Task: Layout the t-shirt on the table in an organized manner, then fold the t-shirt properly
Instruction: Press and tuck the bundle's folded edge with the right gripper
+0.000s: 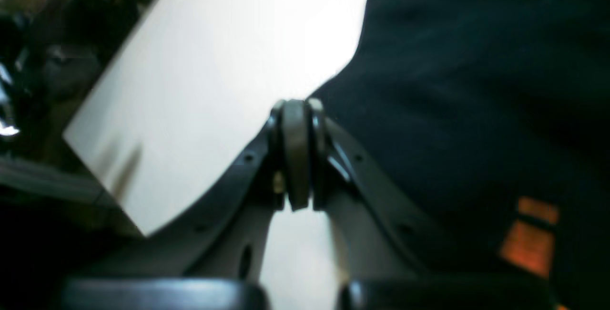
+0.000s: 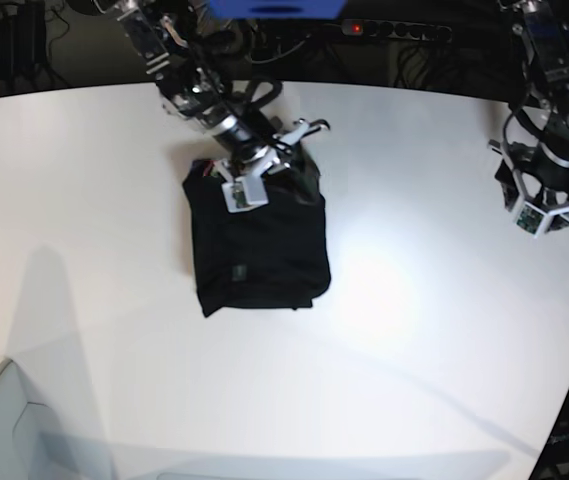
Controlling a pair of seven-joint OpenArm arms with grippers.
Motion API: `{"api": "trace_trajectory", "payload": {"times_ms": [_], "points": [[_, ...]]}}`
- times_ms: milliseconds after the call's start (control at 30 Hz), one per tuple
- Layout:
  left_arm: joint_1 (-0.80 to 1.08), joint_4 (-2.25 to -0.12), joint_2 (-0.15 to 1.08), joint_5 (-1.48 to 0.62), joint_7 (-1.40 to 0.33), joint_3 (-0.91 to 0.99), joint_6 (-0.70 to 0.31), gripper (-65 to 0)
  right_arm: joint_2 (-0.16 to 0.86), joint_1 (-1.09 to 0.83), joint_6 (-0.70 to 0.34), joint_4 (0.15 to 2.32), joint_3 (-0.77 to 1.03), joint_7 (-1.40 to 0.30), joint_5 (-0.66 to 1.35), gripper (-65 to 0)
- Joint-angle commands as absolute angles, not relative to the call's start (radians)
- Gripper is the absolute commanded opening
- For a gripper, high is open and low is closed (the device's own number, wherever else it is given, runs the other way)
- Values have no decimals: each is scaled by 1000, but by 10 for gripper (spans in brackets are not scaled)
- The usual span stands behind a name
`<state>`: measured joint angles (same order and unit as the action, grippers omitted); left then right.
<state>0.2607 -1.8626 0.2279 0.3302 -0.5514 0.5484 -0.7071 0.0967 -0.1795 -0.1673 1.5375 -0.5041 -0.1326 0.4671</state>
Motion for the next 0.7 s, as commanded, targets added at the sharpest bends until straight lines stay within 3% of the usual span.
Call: {"api": "trace_trajectory", "payload": {"times_ms": [0,333,567,667], "points": [[275,-1891,242,326,-541,555,-698,-283,87,-165,-177,1520,-512,-104,470,-650],[344,-1913,237,326,-539,561,-698,-283,64,-102,-177,1382,-509,-99,470,-650],[344,-1931,220,314,-539,648,-698,-283,134,-222,-174,1742,-503,-107,470,-650],[361,-1936,220,213,-539,714,-698,-283,153,-266,-173,1811,-438,-108,472,-650]]}}
